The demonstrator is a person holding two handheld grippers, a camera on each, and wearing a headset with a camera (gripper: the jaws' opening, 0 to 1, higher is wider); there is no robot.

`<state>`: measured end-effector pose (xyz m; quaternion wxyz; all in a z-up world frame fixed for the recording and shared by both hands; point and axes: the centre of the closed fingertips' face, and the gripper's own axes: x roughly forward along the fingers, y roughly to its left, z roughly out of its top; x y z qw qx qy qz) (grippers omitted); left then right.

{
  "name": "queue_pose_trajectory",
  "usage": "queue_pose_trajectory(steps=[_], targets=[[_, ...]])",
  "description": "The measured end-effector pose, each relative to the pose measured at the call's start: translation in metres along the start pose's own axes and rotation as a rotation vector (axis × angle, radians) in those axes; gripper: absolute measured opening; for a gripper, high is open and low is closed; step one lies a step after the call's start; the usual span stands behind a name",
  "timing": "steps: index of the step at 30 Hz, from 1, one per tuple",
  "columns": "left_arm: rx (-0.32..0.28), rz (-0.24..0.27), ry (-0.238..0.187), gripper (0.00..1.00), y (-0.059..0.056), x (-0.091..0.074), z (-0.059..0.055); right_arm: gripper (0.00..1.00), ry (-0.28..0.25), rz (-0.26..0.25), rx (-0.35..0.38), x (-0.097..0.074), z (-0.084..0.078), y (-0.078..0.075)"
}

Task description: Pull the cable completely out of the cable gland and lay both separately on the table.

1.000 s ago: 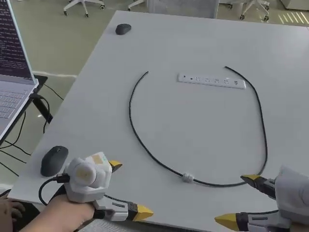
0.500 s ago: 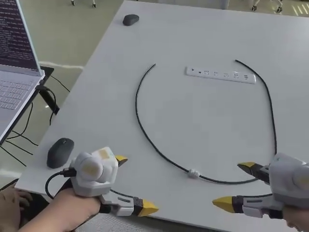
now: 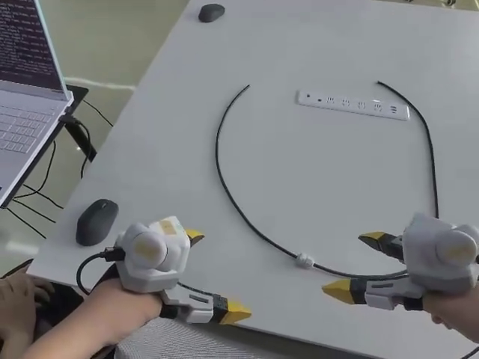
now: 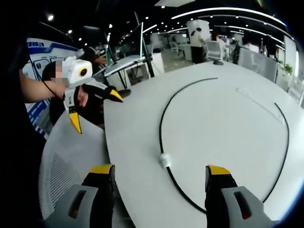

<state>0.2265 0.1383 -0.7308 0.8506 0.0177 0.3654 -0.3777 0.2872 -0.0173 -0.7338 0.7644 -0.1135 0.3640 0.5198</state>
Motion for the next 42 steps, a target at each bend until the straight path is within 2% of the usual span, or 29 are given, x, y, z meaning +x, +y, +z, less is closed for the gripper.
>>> queue_pose_trajectory(steps=[7,29,42], targets=[[-0.009,-0.001,0.008,0.99,0.0,0.004,-0.002,0.73,0.052,0.013,-0.033,0.015,-0.005,-0.007],[-0.024,-0.008,0.037,0.98,0.004,0.01,-0.013,0.54,0.194,0.079,-0.145,0.058,-0.021,-0.008],[-0.027,-0.012,0.048,0.96,0.006,0.005,-0.017,0.39,0.251,0.1,-0.191,0.075,-0.03,-0.01]])
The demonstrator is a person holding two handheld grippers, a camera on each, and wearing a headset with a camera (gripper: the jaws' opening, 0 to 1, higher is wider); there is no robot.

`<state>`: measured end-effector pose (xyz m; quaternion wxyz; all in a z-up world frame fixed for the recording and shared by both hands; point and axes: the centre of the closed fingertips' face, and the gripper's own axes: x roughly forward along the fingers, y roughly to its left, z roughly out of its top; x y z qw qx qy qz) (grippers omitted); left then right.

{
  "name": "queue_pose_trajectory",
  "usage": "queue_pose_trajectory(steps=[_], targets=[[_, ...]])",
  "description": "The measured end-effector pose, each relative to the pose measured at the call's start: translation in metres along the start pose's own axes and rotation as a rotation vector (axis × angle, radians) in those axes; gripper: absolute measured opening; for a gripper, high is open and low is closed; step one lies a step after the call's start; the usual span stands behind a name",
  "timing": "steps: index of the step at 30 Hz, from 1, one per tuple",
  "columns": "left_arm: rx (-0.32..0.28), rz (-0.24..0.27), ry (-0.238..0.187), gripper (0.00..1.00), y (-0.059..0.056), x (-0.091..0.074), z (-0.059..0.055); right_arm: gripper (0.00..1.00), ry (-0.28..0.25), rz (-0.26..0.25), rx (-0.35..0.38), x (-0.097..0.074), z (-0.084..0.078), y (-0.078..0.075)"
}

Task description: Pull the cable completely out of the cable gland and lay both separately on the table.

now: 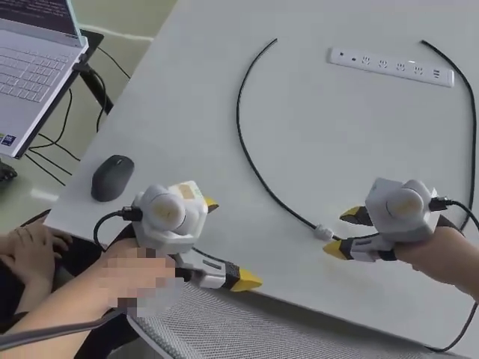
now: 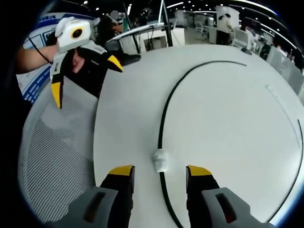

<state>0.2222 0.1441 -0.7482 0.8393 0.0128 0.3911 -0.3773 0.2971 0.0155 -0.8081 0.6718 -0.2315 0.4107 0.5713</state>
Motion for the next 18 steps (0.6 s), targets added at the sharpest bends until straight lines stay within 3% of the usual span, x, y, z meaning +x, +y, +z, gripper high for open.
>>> queue_pose_trajectory(steps=[18], targets=[[-0.002,-0.002,-0.007,0.96,0.003,0.0,0.002,0.18,0.06,0.019,-0.063,0.011,-0.005,0.003]])
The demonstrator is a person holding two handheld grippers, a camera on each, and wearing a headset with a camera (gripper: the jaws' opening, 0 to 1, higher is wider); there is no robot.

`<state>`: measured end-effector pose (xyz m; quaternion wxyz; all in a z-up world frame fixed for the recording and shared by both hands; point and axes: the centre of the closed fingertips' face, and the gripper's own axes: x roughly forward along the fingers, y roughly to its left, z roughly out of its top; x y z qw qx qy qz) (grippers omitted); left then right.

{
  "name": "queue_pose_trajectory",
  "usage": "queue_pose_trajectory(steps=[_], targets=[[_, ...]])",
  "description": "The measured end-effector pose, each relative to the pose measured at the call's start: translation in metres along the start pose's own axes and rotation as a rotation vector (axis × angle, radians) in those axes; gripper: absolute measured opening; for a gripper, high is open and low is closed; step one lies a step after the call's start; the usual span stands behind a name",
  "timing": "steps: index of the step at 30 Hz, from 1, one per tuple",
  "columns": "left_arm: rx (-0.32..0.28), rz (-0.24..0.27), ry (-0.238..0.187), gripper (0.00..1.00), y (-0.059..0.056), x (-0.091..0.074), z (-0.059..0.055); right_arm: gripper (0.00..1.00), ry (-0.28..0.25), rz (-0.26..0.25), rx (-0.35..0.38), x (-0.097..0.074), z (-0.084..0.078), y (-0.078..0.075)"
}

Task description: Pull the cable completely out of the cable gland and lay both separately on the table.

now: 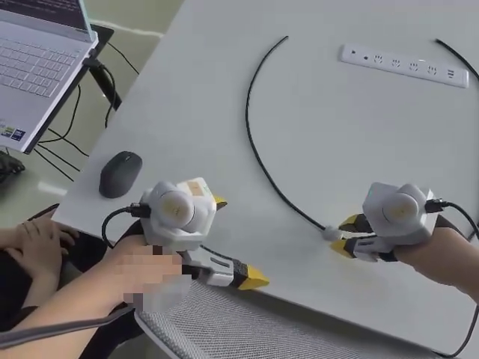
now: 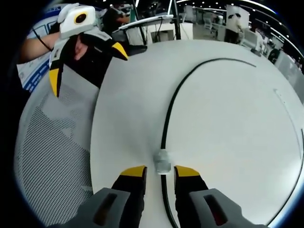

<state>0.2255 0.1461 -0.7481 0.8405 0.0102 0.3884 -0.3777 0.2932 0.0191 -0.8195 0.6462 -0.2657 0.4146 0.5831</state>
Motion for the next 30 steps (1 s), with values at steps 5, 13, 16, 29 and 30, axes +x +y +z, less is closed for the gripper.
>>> queue_pose_trajectory(steps=[5,13,16,29,30], targets=[[-0.001,0.001,0.0,0.96,-0.0009,-0.0011,-0.001,0.14,0.005,0.008,-0.001,0.0013,-0.0017,0.0003],[-0.001,-0.001,0.006,0.95,-0.004,-0.0019,-0.0039,0.09,0.006,0.0,-0.004,0.0025,-0.0008,-0.003],[-0.004,0.001,0.004,0.95,-0.0033,-0.0026,-0.004,0.09,0.006,0.002,0.004,0.0026,-0.0007,-0.0023],[0.004,-0.012,-0.002,0.93,-0.007,-0.0009,-0.0009,0.07,-0.005,-0.005,0.048,-0.0038,0.0016,0.0006],[0.007,-0.014,-0.004,0.93,-0.0075,-0.0007,0.0002,0.07,-0.005,-0.003,0.048,-0.0053,0.0018,0.0019]])
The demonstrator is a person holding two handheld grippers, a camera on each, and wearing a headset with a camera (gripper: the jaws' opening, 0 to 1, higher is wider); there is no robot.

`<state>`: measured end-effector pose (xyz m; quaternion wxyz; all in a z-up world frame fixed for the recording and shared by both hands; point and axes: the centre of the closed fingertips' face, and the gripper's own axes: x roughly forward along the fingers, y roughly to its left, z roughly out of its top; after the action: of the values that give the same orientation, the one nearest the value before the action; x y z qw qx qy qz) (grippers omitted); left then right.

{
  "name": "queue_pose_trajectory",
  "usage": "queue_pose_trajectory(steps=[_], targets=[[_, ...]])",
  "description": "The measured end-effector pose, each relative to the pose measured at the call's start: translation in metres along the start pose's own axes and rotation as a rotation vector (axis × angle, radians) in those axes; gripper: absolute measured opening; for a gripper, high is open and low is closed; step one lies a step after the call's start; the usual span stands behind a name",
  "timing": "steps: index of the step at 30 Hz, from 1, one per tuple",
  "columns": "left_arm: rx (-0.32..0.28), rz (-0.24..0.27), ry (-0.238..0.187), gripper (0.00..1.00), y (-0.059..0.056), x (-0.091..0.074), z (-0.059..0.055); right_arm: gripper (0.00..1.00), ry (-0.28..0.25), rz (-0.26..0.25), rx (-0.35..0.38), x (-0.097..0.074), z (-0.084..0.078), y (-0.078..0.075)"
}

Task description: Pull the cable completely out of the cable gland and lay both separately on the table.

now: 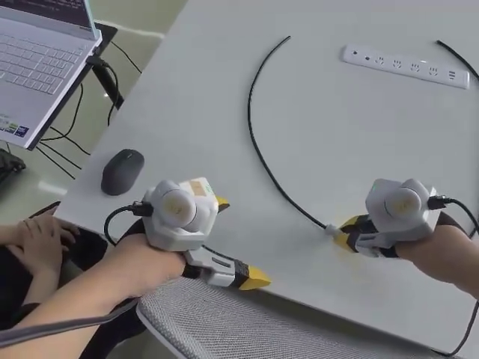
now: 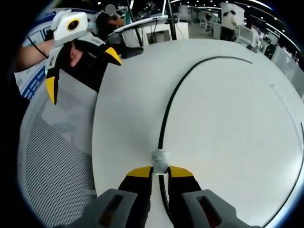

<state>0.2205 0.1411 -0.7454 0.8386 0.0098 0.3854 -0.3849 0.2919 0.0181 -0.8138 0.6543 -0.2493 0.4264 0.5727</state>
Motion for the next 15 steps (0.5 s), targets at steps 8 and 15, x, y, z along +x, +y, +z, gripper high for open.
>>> queue_pose_trajectory(steps=[8,15], targets=[[0.026,-0.018,-0.01,0.93,-0.003,0.003,0.012,0.06,-0.017,0.002,0.008,-0.015,0.007,0.009],[0.053,-0.038,-0.024,0.93,-0.009,0.008,0.026,0.06,-0.034,0.002,0.01,-0.03,0.015,0.017]])
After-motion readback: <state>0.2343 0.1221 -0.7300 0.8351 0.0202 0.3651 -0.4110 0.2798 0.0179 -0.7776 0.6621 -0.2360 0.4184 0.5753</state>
